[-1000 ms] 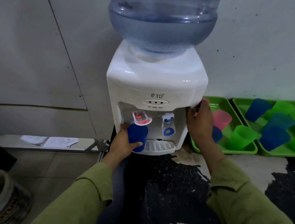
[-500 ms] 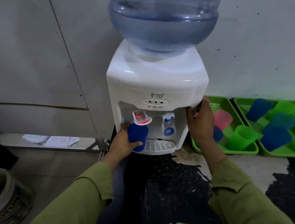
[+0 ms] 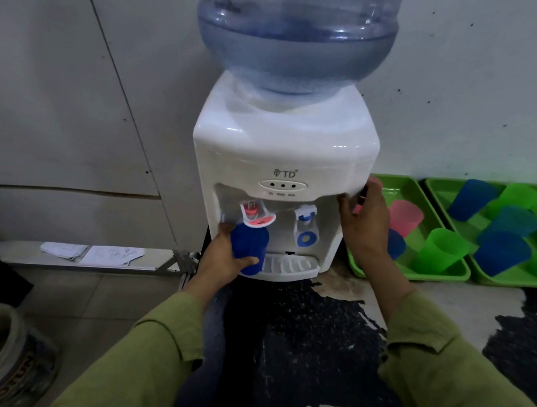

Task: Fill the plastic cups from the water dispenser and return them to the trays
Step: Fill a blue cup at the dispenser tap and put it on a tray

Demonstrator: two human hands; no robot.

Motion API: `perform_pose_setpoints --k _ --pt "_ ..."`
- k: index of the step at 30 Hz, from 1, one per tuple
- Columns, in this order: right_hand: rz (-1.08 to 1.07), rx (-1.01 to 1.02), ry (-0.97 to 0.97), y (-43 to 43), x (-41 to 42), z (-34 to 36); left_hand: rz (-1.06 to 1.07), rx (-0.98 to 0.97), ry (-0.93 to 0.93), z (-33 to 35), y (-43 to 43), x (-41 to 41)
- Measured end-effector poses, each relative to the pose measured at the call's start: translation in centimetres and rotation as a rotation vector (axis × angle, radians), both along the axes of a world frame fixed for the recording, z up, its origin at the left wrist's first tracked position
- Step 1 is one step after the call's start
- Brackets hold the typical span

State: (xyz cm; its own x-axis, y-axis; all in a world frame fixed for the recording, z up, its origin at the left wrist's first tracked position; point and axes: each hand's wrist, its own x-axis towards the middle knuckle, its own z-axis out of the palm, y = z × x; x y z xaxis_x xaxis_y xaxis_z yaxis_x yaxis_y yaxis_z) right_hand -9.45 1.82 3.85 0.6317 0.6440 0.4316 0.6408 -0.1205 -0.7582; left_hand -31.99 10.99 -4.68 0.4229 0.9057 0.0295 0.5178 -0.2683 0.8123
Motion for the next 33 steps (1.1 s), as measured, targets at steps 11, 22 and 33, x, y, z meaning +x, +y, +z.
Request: perform_pose_setpoints --k 11,22,33 --pt "-0.021 0.231 -0.11 -1.4 -3.0 1.3 0.027 -0.035 -0.013 -0.5 0.3 0.1" --pt "0.224 -0.315 -0.049 0.5 -9.3 1.1 0.006 -0.05 -0.1 -0.5 -0.1 -0.1" --pt "0.227 -0.417 0.233 1.0 -10.4 -3.3 0.054 -0.04 -0.081 -0.4 -0.5 0.1"
